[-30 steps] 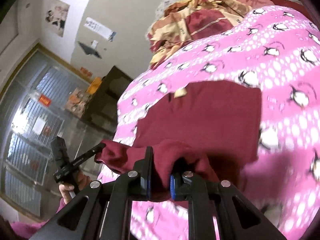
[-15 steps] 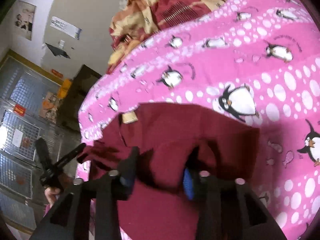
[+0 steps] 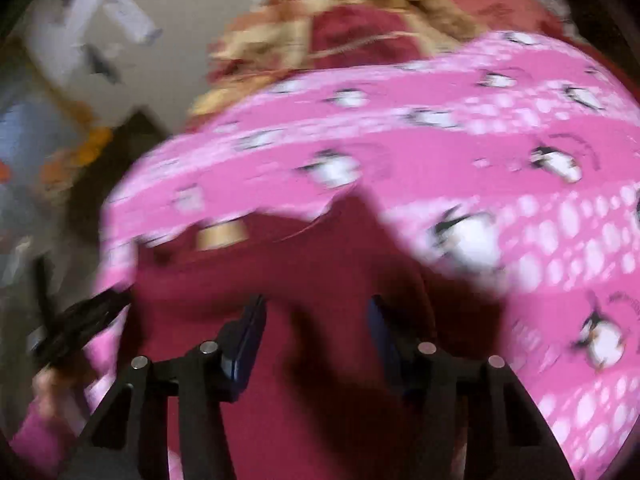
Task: Fold small clothes
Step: 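Lift the hem with both grippers and fold it toward the collar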
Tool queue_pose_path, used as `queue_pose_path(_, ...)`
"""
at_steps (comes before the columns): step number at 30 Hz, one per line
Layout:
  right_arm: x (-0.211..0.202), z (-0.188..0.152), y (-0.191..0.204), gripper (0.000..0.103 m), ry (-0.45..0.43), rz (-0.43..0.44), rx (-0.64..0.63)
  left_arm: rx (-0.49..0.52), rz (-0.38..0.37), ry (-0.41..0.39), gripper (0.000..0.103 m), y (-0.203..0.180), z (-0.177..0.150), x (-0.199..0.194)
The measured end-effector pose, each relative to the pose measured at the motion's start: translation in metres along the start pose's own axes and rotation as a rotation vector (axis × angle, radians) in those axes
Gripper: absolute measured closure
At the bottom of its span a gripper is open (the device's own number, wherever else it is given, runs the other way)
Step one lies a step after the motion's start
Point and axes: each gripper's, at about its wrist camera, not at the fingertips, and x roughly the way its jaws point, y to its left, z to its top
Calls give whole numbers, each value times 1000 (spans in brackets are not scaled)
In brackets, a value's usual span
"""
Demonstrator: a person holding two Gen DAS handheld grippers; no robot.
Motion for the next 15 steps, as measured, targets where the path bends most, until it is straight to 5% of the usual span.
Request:
queue_pose_path(2,-3,2,-10,51,-11,43,87,-32,-4,-1,41,8,3,4)
queue_pose_path(5,-24,-5,11,50,-32,47,16,-99,-34,-5,40,25,2,-6)
queue_pose_path(9,-33,-16,71,49,15,155,-138,-90,-41,-31,40,37,-12,-28)
queue_pose_path(15,23,-26,171,49,105,223,-318,-88,-85,-17,37,45,-50,-53)
